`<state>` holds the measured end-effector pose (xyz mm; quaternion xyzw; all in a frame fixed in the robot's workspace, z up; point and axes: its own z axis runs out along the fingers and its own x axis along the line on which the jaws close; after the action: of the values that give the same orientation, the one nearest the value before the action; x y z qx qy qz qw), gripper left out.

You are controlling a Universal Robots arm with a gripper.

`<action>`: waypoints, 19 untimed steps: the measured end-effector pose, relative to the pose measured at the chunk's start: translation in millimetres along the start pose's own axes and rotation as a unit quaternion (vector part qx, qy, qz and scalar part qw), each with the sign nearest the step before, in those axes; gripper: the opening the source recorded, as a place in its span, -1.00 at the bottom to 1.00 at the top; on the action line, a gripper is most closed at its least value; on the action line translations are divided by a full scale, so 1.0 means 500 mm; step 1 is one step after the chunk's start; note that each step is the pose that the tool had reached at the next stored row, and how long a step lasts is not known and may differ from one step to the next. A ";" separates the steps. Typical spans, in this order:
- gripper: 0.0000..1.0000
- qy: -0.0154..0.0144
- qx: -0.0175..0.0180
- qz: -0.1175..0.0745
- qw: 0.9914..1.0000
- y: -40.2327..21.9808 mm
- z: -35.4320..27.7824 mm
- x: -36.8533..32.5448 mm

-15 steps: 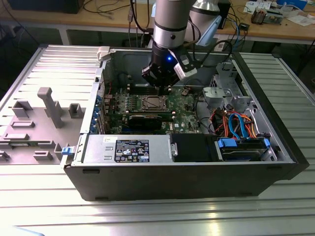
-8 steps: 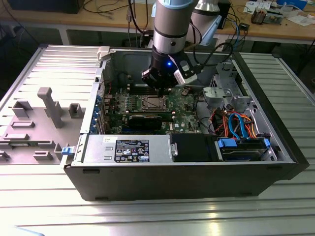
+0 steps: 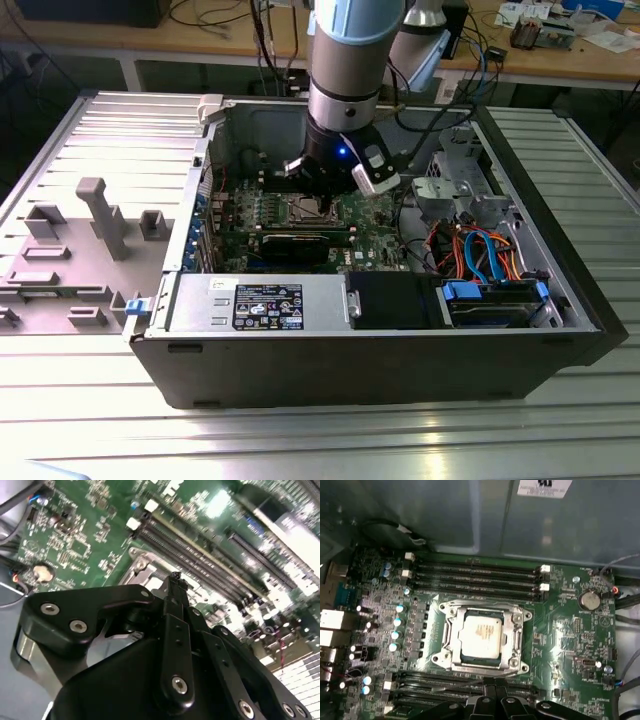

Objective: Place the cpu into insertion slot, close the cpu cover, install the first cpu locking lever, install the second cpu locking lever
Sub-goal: 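Install the second cpu locking lever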

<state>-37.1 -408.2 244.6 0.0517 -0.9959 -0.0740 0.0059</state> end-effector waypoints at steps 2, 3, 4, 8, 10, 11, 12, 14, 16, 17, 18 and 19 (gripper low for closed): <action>-0.79 0.000 -0.001 0.000 1.000 -0.004 0.002 0.009; -0.79 0.000 -0.001 0.000 1.000 -0.004 0.003 0.017; -0.79 0.000 -0.002 0.000 1.000 -0.005 0.004 0.022; -0.79 -0.001 -0.005 0.000 1.000 -0.004 0.010 0.060; -0.79 0.000 -0.008 -0.003 1.000 -0.004 0.016 0.072; -0.79 0.000 -0.009 -0.005 1.000 -0.005 0.018 0.074; -0.79 0.000 -0.009 -0.007 1.000 -0.005 0.021 0.077; -0.79 0.001 -0.010 -0.014 1.000 -0.006 0.028 0.081; -0.79 0.002 -0.010 -0.019 1.000 -0.007 0.034 0.085; -0.79 0.003 -0.010 -0.026 1.000 -0.009 0.039 0.086; -0.79 0.003 -0.010 -0.029 1.000 -0.009 0.042 0.087; -0.79 0.004 -0.010 -0.032 0.999 -0.009 0.044 0.088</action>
<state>-80.9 -414.1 222.1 0.0839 -0.9929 -0.0843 0.0079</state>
